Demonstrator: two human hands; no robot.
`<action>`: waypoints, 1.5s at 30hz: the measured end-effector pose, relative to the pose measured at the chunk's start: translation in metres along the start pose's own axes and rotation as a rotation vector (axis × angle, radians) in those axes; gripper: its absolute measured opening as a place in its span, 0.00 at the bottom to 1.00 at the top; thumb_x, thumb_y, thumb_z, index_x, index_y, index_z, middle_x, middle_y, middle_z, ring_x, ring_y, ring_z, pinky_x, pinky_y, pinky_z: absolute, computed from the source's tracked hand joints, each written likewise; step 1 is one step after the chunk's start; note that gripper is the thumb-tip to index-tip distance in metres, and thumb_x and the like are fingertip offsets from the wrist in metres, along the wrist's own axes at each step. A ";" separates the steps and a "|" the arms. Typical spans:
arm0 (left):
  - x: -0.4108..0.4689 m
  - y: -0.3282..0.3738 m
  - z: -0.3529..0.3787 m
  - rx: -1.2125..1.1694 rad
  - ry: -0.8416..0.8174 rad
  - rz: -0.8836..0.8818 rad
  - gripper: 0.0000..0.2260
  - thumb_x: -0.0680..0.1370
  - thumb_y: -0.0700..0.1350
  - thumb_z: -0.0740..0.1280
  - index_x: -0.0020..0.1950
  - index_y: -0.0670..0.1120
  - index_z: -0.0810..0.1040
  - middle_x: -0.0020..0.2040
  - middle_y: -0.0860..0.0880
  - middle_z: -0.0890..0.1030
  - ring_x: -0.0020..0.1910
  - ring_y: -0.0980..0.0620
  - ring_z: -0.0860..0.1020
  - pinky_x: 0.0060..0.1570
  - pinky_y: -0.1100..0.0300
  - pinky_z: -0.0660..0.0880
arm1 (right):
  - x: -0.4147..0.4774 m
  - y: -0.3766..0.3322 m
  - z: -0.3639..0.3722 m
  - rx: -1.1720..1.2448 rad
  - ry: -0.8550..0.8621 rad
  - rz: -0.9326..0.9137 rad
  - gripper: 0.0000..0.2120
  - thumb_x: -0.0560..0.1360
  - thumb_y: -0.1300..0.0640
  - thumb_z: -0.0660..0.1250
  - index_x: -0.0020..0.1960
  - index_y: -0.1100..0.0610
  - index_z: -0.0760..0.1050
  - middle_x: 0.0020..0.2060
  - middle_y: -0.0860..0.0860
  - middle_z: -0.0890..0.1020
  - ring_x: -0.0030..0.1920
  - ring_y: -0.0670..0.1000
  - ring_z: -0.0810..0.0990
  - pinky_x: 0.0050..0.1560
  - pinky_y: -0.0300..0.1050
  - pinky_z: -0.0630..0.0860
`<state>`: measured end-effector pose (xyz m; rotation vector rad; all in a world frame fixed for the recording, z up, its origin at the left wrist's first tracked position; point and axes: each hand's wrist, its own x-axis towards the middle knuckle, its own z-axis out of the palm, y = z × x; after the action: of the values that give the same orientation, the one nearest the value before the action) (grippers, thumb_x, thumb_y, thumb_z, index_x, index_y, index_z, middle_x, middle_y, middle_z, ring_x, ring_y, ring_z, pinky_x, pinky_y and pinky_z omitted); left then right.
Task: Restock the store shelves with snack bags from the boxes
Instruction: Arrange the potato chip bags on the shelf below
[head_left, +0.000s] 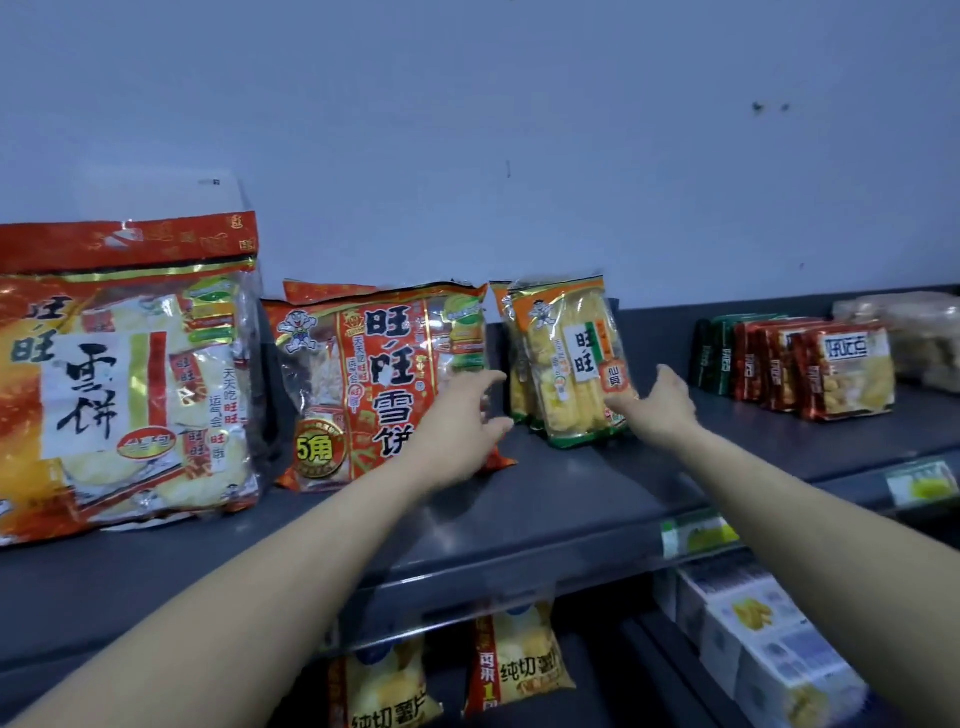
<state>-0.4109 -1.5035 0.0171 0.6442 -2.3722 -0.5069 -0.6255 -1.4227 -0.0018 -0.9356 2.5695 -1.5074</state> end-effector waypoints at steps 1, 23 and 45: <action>0.009 0.006 0.011 -0.059 -0.038 -0.040 0.25 0.78 0.44 0.65 0.73 0.48 0.63 0.71 0.46 0.69 0.67 0.48 0.71 0.68 0.55 0.68 | 0.007 0.006 -0.004 0.015 -0.044 -0.001 0.44 0.72 0.48 0.70 0.77 0.62 0.49 0.75 0.59 0.58 0.75 0.60 0.58 0.74 0.56 0.57; 0.062 0.024 0.085 -0.282 -0.065 -0.345 0.27 0.77 0.40 0.65 0.74 0.45 0.58 0.65 0.51 0.73 0.63 0.48 0.74 0.66 0.55 0.70 | 0.039 0.033 0.006 0.074 -0.299 -0.106 0.26 0.73 0.59 0.69 0.66 0.60 0.61 0.62 0.60 0.73 0.58 0.58 0.75 0.59 0.50 0.73; -0.009 -0.045 -0.017 0.258 0.372 -0.539 0.37 0.74 0.54 0.69 0.76 0.58 0.51 0.75 0.42 0.52 0.69 0.34 0.60 0.66 0.41 0.65 | -0.057 -0.053 0.069 -0.398 -0.549 -0.666 0.33 0.78 0.50 0.62 0.77 0.54 0.50 0.77 0.51 0.39 0.77 0.59 0.46 0.75 0.54 0.55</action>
<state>-0.3790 -1.5381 0.0035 1.3838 -1.9124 -0.2676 -0.5322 -1.4675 -0.0121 -2.0543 2.2601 -0.6082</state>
